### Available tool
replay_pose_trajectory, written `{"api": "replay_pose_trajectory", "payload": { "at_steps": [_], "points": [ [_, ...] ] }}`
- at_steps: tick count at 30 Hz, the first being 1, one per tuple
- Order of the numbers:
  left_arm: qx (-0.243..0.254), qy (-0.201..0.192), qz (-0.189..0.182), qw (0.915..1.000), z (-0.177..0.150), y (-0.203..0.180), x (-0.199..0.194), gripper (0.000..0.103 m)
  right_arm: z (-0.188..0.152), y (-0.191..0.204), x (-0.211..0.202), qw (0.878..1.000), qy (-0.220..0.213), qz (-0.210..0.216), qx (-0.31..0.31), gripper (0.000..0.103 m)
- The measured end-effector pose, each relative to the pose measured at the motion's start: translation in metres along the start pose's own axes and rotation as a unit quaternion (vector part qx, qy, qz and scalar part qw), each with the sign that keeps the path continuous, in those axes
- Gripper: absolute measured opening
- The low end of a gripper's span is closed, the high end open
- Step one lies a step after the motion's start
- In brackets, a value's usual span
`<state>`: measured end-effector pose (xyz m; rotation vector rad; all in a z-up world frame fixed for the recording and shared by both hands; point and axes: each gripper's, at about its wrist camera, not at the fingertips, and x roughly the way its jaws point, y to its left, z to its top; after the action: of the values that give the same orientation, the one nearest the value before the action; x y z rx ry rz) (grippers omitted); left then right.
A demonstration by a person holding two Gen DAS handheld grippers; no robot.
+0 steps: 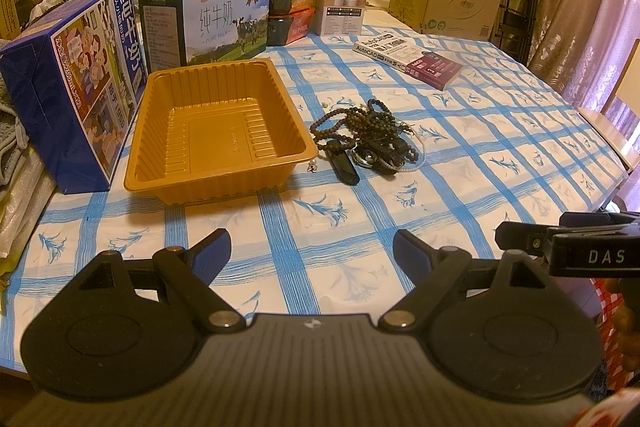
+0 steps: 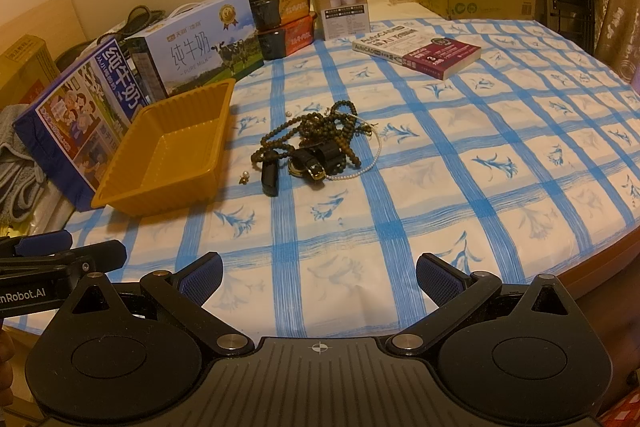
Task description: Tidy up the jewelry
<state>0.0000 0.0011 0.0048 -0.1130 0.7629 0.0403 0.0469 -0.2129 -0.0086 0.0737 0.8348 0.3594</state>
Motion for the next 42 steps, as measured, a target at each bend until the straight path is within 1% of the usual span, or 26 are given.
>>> {"api": "replay_pose_trajectory", "payload": {
  "at_steps": [3, 9, 16, 19, 21, 22, 25, 29, 33, 35, 37, 42],
  "points": [
    [-0.001, -0.001, 0.002, 1.0, -0.005, 0.002, 0.006, 0.087, 0.0, -0.001, 0.001, 1.0, -0.001, 0.0, 0.0, 0.103],
    [-0.014, -0.002, 0.016, 0.9998, 0.0, 0.017, 0.017, 0.087, 0.003, -0.003, 0.006, 1.0, -0.014, 0.003, 0.004, 0.103],
    [-0.071, -0.006, 0.044, 0.9965, 0.001, 0.053, 0.04, 0.087, 0.009, -0.011, 0.03, 1.0, -0.022, 0.005, 0.018, 0.102],
    [-0.103, -0.017, 0.058, 0.9929, 0.0, 0.074, 0.049, 0.087, 0.012, -0.012, 0.044, 1.0, -0.022, 0.001, 0.015, 0.103],
    [-0.124, -0.029, 0.054, 0.9904, 0.0, 0.087, 0.054, 0.087, 0.015, -0.011, 0.054, 1.0, -0.021, -0.002, 0.014, 0.103],
    [-0.132, -0.033, 0.06, 0.9888, 0.0, 0.092, 0.057, 0.087, 0.017, -0.01, 0.06, 1.0, -0.02, -0.003, 0.014, 0.103],
    [-0.143, -0.045, 0.075, 0.9858, -0.001, 0.102, 0.065, 0.087, 0.021, -0.007, 0.077, 1.0, -0.019, -0.007, 0.014, 0.102],
    [-0.163, -0.067, 0.098, 0.9795, -0.004, 0.114, 0.076, 0.086, 0.027, -0.002, 0.098, 1.0, -0.026, -0.003, 0.011, 0.102],
    [-0.187, -0.09, 0.116, 0.9714, -0.006, 0.126, 0.088, 0.085, 0.032, -0.002, 0.116, 0.999, -0.037, 0.008, 0.031, 0.102],
    [-0.202, -0.106, 0.124, 0.9657, -0.007, 0.132, 0.094, 0.085, 0.035, -0.001, 0.122, 0.998, -0.047, 0.007, 0.04, 0.102],
    [-0.22, -0.114, 0.129, 0.96, -0.007, 0.137, 0.102, 0.084, 0.039, 0.0, 0.131, 0.998, -0.046, 0.012, 0.042, 0.102],
    [-0.273, -0.115, 0.127, 0.9466, -0.005, 0.15, 0.121, 0.08, 0.045, 0.008, 0.147, 0.999, -0.051, 0.011, -0.001, 0.102]
  ]
}}
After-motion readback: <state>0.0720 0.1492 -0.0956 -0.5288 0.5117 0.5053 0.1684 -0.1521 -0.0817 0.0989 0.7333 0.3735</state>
